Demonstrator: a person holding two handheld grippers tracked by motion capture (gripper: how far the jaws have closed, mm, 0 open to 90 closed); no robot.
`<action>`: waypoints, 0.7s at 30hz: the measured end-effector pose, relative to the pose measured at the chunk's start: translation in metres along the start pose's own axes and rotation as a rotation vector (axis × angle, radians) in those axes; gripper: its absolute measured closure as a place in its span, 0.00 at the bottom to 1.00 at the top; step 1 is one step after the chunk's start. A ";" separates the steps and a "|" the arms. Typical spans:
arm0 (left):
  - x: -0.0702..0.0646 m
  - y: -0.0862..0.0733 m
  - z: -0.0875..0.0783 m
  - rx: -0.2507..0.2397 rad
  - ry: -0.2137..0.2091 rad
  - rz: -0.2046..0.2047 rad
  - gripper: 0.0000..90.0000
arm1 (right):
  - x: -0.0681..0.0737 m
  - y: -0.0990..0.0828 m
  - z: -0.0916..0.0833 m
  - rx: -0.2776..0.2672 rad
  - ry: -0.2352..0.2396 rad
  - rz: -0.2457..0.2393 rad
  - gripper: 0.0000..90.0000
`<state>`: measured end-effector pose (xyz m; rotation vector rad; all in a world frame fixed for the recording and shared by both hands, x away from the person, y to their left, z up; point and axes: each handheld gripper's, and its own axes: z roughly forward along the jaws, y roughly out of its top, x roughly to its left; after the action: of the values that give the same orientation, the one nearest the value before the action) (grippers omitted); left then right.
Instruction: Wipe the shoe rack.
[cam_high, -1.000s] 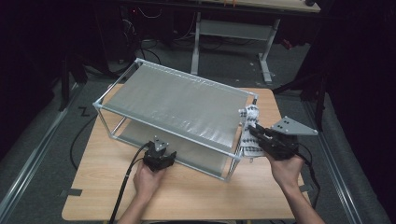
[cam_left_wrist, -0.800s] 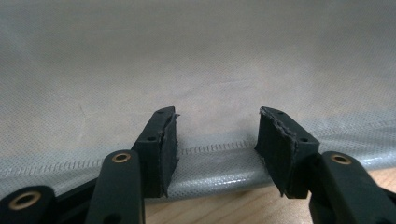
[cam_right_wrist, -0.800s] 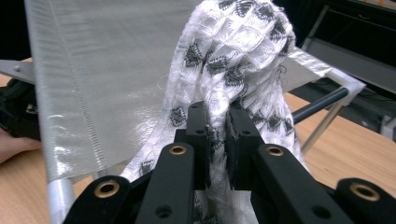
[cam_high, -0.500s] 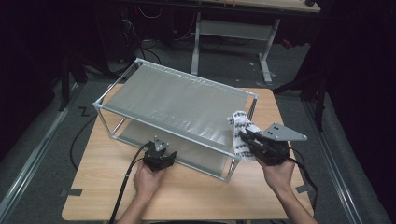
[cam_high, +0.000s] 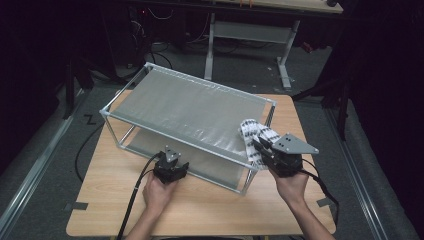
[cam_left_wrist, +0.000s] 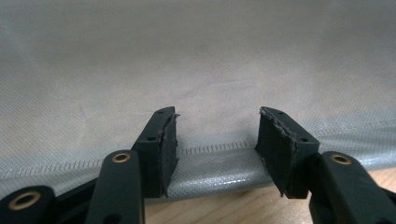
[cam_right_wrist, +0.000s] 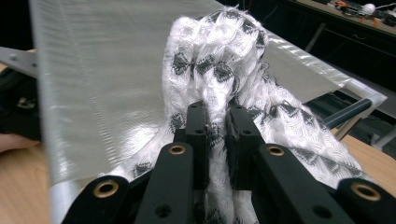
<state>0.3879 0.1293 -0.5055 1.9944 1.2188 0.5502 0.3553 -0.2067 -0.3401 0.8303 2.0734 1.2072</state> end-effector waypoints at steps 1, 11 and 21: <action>0.000 0.000 0.000 0.000 0.000 0.000 0.53 | -0.003 0.001 0.002 0.001 -0.005 0.002 0.90; 0.000 0.000 0.000 0.000 0.001 0.001 0.53 | -0.029 0.007 0.025 0.021 -0.051 0.025 0.90; 0.000 0.000 0.000 0.003 0.000 0.003 0.53 | -0.066 0.012 0.051 0.036 -0.071 0.087 0.90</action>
<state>0.3879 0.1296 -0.5053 1.9986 1.2175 0.5498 0.4379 -0.2254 -0.3383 0.9745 2.0257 1.1723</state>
